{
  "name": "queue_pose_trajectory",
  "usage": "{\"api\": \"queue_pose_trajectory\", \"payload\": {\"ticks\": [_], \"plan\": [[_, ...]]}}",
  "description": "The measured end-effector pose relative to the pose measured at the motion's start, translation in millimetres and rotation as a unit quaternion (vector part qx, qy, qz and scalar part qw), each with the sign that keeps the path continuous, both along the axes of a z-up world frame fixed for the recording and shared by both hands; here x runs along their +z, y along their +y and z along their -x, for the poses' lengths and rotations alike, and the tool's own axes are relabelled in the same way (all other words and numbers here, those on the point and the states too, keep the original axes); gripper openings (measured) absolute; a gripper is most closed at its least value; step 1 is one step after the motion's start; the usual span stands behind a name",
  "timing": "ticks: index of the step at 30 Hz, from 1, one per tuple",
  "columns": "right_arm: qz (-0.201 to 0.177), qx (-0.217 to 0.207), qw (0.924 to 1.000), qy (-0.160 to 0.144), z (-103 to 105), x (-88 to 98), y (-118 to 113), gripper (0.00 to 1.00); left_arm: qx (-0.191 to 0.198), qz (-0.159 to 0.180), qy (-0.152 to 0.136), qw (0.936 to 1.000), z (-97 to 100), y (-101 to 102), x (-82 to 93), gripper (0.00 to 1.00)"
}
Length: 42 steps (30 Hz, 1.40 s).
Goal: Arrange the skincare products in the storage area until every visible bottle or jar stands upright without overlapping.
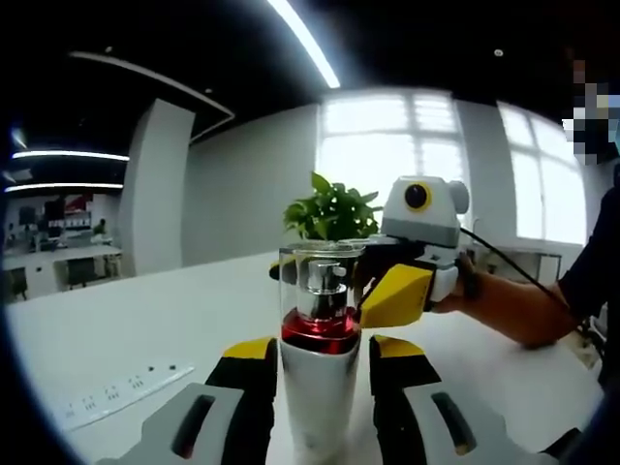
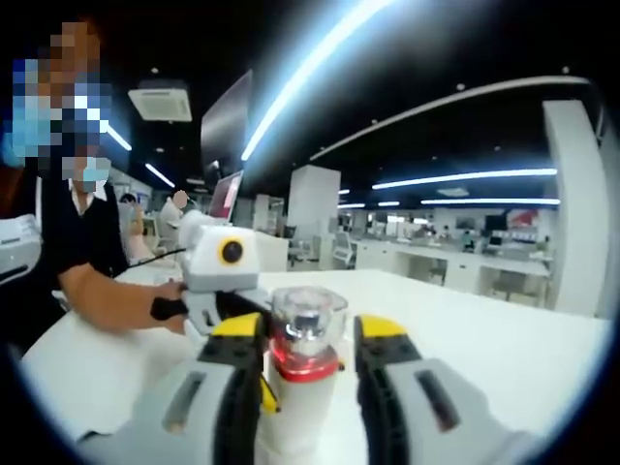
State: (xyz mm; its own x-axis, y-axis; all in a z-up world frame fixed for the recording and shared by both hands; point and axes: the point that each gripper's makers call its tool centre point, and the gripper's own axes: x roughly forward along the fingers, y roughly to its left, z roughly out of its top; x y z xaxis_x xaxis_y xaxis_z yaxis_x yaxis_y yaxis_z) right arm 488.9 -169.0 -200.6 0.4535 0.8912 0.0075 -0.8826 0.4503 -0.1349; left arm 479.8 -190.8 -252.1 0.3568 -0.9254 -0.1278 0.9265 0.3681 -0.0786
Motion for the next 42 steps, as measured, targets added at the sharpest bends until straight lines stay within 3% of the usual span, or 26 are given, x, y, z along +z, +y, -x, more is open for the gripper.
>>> {"api": "queue_pose_trajectory", "payload": {"ticks": [8,22,32,37,40,42], "plan": [[0.002,-0.005,1.0000,0.008,0,0.8,-2,0.47,0.004,0.001,-0.003,1.0000,-0.4,3,2.8,0.45],[-0.019,0.000,0.9998,-0.001,9,21.7,0,0.63,0.004,0.009,-0.017,0.9998,2.8,7,15.0,0.53],[-0.037,0.008,0.9992,-0.010,16,37.9,0,0.72,0.005,0.024,-0.021,0.9995,6.7,7,26.2,0.71],[-0.041,0.018,0.9989,-0.014,22,44.4,3,0.86,0.003,0.029,-0.022,0.9993,10.1,6,31.3,0.81],[-0.052,0.035,0.9980,-0.012,30,49.5,10,1.00,0.006,0.025,-0.025,0.9994,10.4,5,31.3,0.92],[-0.045,0.044,0.9979,-0.014,35,49.4,14,1.00,0.007,0.029,-0.027,0.9992,10.9,5,33.5,0.99]]}}
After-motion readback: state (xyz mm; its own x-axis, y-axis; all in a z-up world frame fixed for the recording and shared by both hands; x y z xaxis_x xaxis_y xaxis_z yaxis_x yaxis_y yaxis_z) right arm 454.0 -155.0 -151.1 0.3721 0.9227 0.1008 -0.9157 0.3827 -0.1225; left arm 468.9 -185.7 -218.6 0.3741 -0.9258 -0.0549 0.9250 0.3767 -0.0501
